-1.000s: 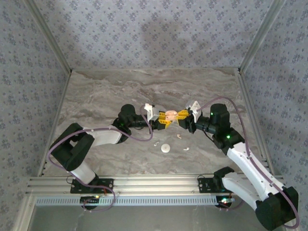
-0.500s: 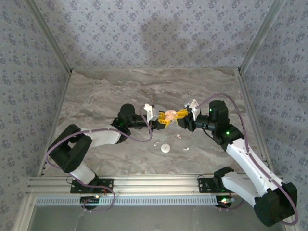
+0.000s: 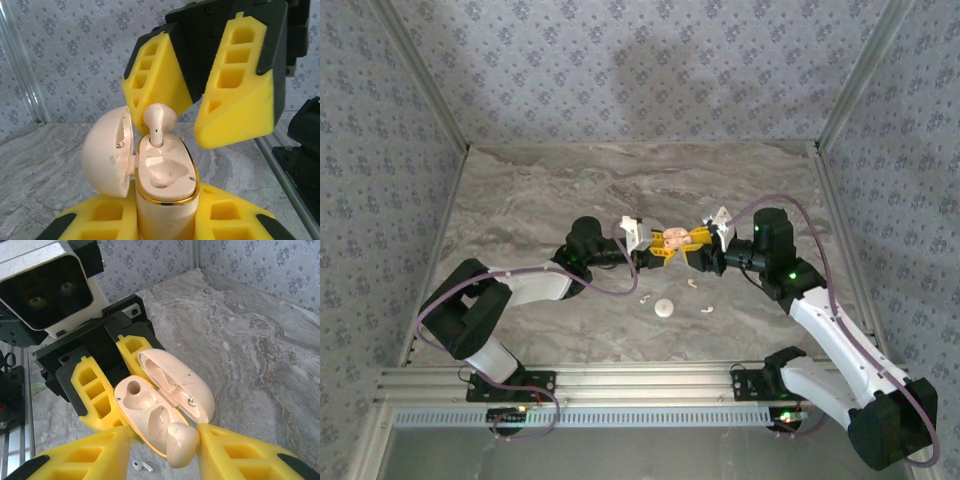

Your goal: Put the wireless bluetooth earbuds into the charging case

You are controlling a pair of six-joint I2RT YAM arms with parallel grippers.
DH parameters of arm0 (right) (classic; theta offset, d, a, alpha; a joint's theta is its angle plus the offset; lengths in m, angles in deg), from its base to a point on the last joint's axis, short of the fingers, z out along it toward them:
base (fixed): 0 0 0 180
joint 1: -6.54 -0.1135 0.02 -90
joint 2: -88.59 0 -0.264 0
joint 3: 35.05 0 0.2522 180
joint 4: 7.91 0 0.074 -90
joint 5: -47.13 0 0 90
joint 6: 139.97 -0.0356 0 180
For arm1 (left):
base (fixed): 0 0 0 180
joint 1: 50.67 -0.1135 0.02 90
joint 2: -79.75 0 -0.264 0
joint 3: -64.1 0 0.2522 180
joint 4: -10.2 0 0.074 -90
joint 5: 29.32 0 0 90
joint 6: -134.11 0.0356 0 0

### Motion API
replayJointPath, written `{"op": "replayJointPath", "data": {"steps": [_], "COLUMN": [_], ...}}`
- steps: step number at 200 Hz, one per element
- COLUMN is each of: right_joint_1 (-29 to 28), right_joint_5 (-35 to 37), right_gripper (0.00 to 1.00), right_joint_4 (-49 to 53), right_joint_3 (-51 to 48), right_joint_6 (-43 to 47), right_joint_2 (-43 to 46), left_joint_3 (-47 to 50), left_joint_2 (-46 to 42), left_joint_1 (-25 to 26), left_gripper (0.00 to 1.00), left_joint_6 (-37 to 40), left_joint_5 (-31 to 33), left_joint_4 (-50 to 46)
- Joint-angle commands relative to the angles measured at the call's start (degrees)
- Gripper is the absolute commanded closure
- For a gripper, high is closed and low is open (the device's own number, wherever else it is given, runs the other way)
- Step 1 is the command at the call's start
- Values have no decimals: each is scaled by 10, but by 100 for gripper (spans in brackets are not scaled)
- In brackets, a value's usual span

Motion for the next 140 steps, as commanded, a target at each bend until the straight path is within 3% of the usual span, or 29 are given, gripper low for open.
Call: {"op": "replayJointPath", "data": {"steps": [1,140], "right_joint_1": [-1,19], "right_joint_5": [10,6], "right_gripper": [54,38], "right_joint_4": [18,2], "right_joint_3": [19,26], "right_joint_6": [-18,-72], "right_joint_2": [4,-6], "left_joint_3": [-6,-7], "left_joint_2": [-5,26], "left_joint_1": [3,2], "left_gripper": [81,81], "left_joint_6": [6,-9], "left_joint_5": [15,25], "left_joint_4": [26,48]}}
